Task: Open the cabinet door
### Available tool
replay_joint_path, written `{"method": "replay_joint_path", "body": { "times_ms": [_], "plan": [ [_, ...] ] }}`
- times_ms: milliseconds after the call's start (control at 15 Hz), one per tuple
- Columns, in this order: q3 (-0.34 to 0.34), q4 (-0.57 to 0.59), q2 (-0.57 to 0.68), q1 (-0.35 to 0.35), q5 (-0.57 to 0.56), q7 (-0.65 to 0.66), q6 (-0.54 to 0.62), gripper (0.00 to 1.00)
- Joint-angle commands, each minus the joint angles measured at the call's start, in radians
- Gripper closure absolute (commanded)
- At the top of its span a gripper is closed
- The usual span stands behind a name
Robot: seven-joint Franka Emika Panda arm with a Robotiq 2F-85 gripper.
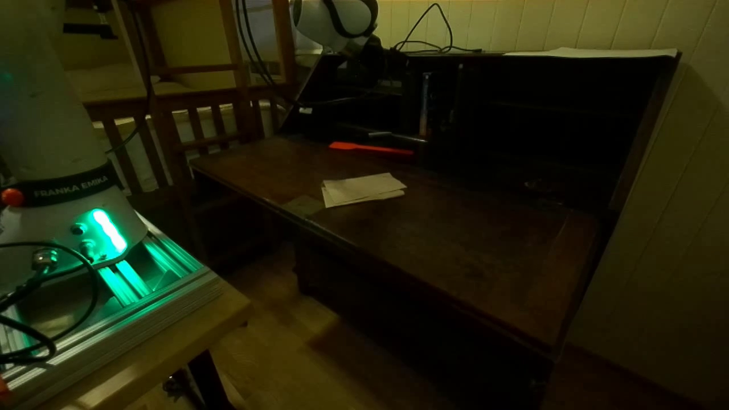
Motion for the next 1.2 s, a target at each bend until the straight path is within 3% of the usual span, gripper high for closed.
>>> {"method": "replay_joint_path", "body": {
  "times_ms": [0, 400, 867, 1000, 1133],
  "plan": [
    [0.024, 0.006, 0.021, -0.032, 0.0, -0.084, 0.165, 0.0],
    [-0.066, -0.067, 0.024, -0.024, 0.0, -0.118, 0.285, 0.0],
    [-0.181, -0.074, -0.003, -0.025, 0.0, -0.287, 0.278, 0.0],
    [-0.166, -0.034, 0.0, -0.048, 0.0, -0.33, 0.266, 0.0],
    [-0.176, -0.045, 0.009, -0.037, 0.0, -0.294, 0.267, 0.0]
  ]
}}
